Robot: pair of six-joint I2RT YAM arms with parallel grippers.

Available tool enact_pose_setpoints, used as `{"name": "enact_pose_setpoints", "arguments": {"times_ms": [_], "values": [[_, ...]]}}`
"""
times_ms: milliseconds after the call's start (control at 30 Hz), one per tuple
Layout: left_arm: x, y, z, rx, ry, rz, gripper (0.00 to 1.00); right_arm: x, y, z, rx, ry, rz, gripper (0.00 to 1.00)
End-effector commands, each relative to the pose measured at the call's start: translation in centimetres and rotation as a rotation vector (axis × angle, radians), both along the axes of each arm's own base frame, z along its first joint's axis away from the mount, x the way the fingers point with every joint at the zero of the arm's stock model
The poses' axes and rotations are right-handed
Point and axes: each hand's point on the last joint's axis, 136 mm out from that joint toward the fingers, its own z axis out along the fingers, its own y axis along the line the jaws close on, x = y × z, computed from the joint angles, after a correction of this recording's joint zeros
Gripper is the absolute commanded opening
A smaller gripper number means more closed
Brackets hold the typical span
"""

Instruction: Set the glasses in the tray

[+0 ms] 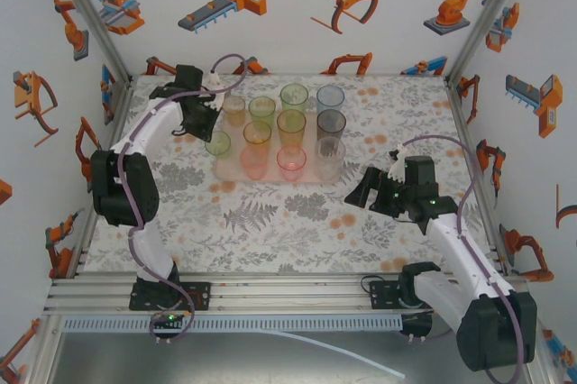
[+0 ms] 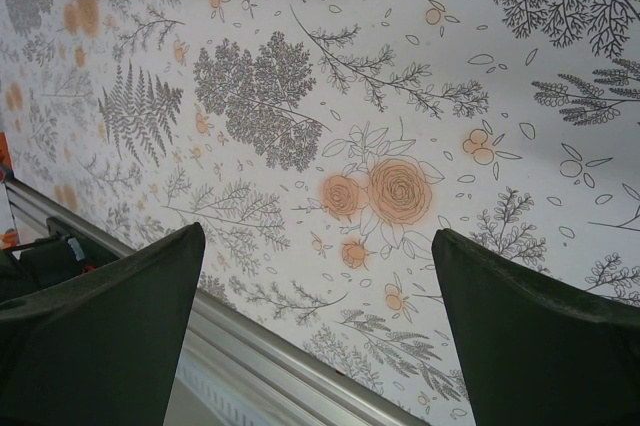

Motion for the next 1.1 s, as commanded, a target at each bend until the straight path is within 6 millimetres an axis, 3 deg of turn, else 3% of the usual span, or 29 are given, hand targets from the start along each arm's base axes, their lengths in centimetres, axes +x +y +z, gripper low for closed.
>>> {"name": "enact_pose_setpoints", "arguments": {"times_ms": [0, 633, 1067], "values": [[1.3, 0.2, 0.3, -0.008, -0.021, 0.026, 0.03, -0.1, -0.3, 0.0, -0.023, -0.002, -0.002, 0.85], [3.6, -0.3, -0.3, -0.027, -0.017, 0.042, 0.03, -0.1, -0.5, -0.2, -0.033, 0.001, -0.012, 0.85], [3.6, -0.4, -1.3, -0.023, 0.017, 0.034, 0.03, -0.1, -0.6, 0.0, -0.037, -0.001, -0.014, 0.85]]}}
